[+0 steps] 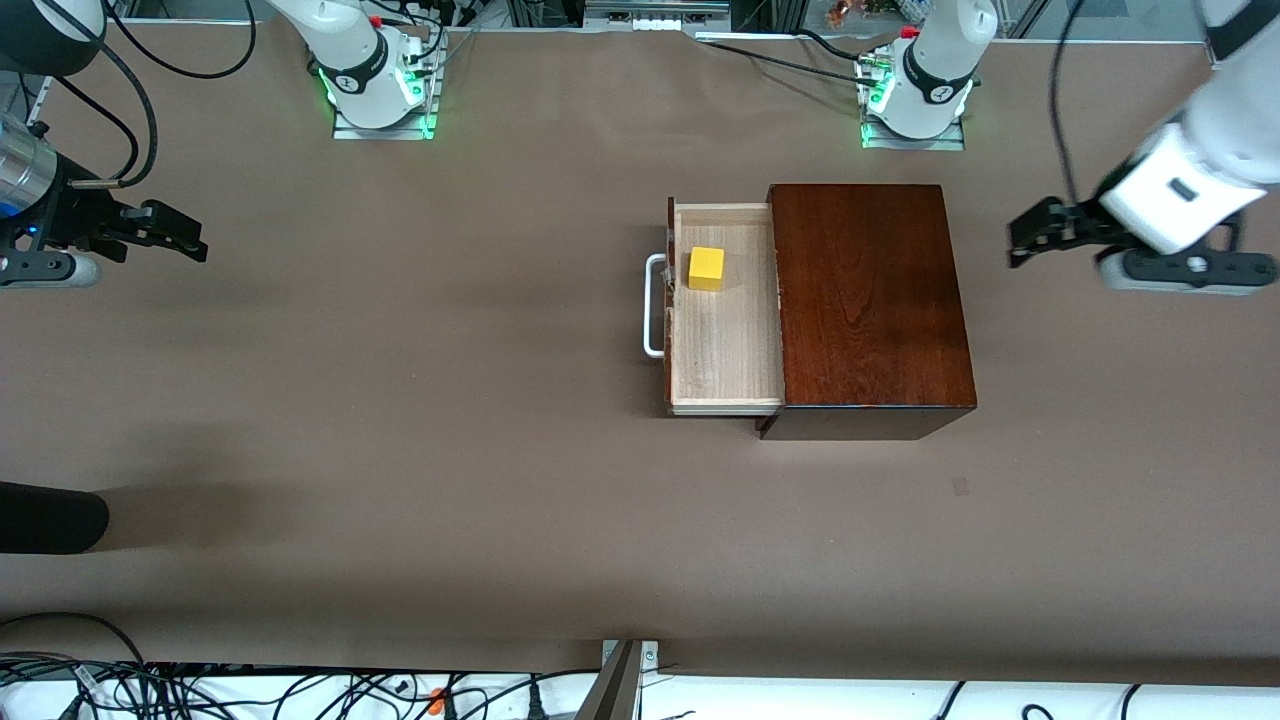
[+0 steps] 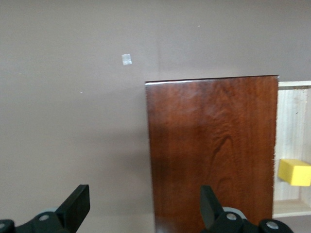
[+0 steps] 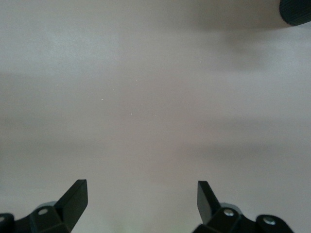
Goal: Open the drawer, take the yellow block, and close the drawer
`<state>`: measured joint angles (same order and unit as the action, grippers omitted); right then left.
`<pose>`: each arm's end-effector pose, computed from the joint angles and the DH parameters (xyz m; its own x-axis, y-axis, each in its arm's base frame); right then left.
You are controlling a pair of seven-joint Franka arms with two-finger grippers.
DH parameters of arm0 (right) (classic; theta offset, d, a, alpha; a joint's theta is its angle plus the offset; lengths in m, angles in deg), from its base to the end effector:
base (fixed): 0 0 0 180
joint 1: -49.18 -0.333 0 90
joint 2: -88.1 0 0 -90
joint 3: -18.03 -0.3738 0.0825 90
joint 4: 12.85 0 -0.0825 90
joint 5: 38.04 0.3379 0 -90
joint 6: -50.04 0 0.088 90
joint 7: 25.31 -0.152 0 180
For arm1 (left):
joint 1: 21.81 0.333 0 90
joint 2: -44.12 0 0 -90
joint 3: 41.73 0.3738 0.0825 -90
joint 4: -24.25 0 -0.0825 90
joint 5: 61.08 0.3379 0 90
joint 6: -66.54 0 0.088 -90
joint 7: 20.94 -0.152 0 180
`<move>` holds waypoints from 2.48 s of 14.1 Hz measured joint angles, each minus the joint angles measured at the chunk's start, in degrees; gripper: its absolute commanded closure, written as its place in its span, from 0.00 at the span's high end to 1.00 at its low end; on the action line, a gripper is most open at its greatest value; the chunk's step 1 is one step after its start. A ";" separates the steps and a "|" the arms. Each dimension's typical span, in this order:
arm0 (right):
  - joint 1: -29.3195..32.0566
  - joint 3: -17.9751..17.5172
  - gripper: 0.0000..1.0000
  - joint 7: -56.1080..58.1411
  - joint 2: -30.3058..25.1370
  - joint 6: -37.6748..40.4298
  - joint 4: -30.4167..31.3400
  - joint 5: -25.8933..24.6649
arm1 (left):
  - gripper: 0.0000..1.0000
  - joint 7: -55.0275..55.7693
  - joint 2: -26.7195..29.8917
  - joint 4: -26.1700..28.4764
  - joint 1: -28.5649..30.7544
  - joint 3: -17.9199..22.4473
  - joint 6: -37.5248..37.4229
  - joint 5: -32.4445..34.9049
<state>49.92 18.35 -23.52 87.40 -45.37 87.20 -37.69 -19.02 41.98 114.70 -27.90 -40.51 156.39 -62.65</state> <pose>0.5020 -0.0084 0.5766 0.9976 0.0122 -0.0685 0.0117 -0.9999 -0.0082 0.5161 -0.0484 0.6146 0.9975 -0.0514 -0.0487 -0.0503 -0.9984 0.0250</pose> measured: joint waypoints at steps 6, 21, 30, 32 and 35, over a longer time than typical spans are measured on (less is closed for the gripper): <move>0.00 -0.06 1.00 0.00 0.01 0.00 0.00 0.00 | 1.00 -3.39 0.10 0.15 -0.53 1.07 -0.53 0.16; -10.28 -3.16 1.00 -16.12 6.14 -2.71 -0.16 0.59 | 1.00 -3.42 0.10 0.35 -0.61 1.07 -0.47 0.87; -30.21 -3.67 1.00 -70.53 21.74 -15.33 -12.96 7.34 | 1.00 -3.42 0.10 0.35 -0.58 1.09 -0.47 0.87; -33.16 -3.72 1.00 -82.27 22.48 -18.02 -13.55 10.50 | 1.00 -3.42 0.10 0.35 -0.58 1.09 -0.47 0.87; -39.19 -3.82 1.00 -98.03 23.23 -21.72 -13.59 12.10 | 1.00 -3.42 0.10 0.35 -0.58 1.09 -0.47 0.87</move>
<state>10.73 14.53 -121.55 110.64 -67.09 73.60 -25.60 -22.44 42.08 115.05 -28.48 -39.42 155.92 -61.78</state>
